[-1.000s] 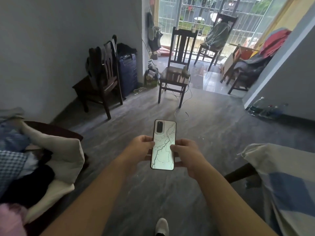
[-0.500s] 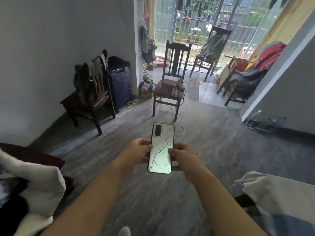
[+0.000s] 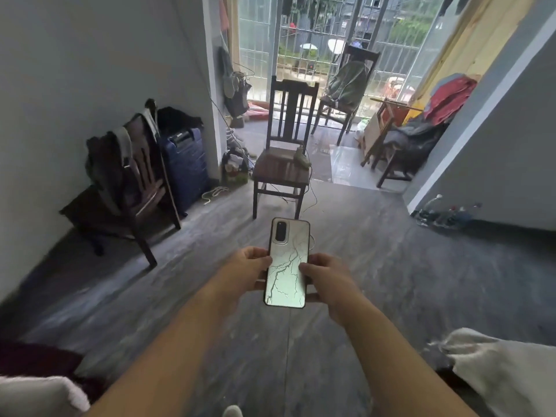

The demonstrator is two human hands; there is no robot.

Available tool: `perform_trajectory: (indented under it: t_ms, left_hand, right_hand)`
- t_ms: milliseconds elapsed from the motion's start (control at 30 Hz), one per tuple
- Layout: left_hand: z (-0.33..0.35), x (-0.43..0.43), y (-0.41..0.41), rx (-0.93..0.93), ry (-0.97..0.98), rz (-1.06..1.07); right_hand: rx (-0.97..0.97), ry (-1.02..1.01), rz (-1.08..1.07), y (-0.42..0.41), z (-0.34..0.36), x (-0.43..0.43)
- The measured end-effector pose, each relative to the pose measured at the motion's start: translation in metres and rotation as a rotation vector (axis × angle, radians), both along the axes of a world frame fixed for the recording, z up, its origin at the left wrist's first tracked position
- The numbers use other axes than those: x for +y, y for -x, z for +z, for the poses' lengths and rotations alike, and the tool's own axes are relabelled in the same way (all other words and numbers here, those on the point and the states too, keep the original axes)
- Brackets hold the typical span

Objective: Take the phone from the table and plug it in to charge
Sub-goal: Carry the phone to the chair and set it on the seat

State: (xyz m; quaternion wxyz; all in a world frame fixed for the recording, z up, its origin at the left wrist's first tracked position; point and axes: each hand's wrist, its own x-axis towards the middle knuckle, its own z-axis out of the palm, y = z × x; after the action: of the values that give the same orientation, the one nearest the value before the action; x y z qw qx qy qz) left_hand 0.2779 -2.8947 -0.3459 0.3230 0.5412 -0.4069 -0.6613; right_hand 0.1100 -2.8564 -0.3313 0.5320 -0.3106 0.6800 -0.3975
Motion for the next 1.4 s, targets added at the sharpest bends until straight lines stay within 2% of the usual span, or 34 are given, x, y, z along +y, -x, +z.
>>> perform_trajectory:
  t_ms: [500,700,1000,1400]
  left_hand:
    - [0.0,-0.11,-0.01,-0.047,-0.018,0.009]
    - [-0.001,-0.173,0.02,-0.075,-0.03,0.047]
    - [-0.003,-0.273,0.084,-0.153,-0.028,0.05]
    - [-0.011,-0.358,0.117,-0.147,-0.054,0.039]
  right_hand:
    - [-0.002,-0.023,-0.031,-0.009,-0.016,-0.115]
    - [-0.045,-0.03,-0.013,0.019,-0.024,-0.181]
    - [-0.007,0.002,0.004,0.09,-0.021,-0.28]
    - [-0.011,-0.047,0.0,0.127,-0.031,-0.367]
